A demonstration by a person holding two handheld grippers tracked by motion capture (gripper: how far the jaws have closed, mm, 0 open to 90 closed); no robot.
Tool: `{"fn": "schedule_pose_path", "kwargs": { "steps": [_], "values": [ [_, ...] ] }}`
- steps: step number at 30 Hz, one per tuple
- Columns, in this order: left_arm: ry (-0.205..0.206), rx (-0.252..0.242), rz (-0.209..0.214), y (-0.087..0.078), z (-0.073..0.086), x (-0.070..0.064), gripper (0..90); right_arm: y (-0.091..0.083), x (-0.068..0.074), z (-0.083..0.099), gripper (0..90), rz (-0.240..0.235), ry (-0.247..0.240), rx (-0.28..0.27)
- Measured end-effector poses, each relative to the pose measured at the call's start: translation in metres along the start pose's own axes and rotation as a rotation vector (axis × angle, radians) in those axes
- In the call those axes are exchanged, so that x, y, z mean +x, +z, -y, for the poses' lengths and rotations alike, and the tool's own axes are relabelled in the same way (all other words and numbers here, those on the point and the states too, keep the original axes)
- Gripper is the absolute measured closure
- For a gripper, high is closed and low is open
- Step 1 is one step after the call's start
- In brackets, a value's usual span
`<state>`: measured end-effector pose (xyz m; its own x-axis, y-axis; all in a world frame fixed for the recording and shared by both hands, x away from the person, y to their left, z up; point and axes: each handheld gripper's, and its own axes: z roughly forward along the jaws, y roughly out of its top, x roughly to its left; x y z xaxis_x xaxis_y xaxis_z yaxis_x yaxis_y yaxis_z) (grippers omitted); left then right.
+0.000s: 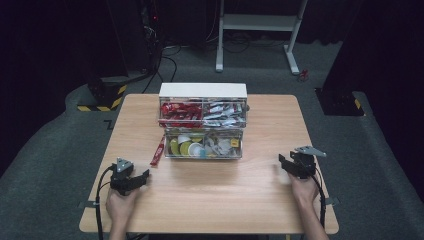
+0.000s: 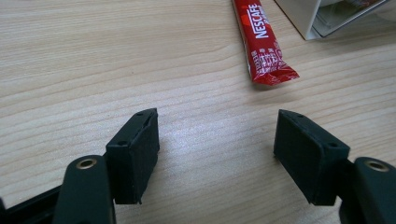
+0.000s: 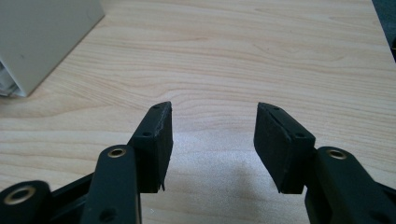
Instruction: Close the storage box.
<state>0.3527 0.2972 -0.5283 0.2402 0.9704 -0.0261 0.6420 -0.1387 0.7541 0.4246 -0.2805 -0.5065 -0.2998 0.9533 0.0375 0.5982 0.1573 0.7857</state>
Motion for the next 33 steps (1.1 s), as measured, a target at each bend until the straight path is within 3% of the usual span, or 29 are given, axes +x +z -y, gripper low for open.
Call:
{"fn": "schedule_pose_path", "kwargs": {
  "steps": [22, 33],
  "values": [
    [-0.001, 0.0, 0.0, 0.0, 0.0, 0.0, 31.3, 0.014, 0.005, 0.009, 41.9, 0.03, -0.03, 0.065],
    [-0.009, -0.005, 0.006, 0.0, 0.0, 0.001, 31.3, 0.014, 0.004, 0.009, 36.0, 0.057, -0.019, 0.084]
  ]
}}
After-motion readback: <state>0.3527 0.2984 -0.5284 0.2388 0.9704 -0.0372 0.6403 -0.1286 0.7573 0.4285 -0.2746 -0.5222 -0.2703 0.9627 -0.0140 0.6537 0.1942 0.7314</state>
